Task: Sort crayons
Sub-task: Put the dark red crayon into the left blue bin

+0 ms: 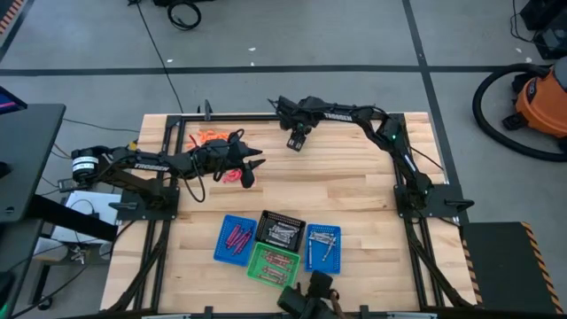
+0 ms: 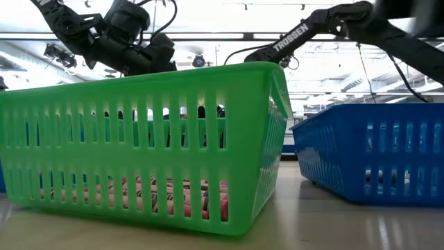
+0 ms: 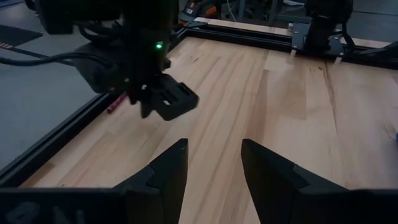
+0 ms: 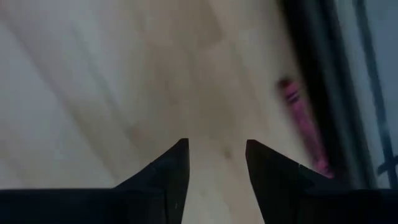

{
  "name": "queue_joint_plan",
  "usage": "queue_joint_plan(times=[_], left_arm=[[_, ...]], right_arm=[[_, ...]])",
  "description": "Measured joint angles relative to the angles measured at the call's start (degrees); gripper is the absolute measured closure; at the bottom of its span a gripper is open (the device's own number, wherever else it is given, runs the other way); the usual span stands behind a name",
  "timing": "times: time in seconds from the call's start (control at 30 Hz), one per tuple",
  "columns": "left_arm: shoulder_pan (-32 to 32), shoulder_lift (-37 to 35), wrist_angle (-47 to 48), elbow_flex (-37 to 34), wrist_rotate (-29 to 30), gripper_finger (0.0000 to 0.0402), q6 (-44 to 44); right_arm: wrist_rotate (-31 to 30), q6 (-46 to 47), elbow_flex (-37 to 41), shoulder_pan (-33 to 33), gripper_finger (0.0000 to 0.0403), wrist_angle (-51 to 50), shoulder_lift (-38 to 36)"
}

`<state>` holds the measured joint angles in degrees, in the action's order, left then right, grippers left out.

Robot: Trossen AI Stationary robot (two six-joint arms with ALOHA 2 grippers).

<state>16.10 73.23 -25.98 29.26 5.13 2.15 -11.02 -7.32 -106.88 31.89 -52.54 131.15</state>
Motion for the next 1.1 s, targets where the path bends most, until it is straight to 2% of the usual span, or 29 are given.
queue_joint_plan(times=[0.1, 0.5, 0.77, 1.1], left_arm=[[0.0, 0.0, 0.0, 0.0, 0.0, 0.0239, 0.0], [0.0, 0.0, -0.7, 0.0, 0.0, 0.0239, 0.2], [0.0, 0.0, -0.8, 0.0, 0.0, 0.0239, 0.0], [0.0, 0.0, -0.8, 0.0, 0.0, 0.0239, -0.2]], right_arm=[[0.0, -1.3, 0.0, 1.0, 0.0243, 2.5, 0.0], [6.0, -0.3, 0.0, 7.0, 0.0251, 6.0, 0.0], [6.1, -1.2, -0.2, 7.6, 0.0253, 8.2, 0.6], [8.2, 0.8, -0.1, 7.9, 0.0278, 6.1, 2.6]])
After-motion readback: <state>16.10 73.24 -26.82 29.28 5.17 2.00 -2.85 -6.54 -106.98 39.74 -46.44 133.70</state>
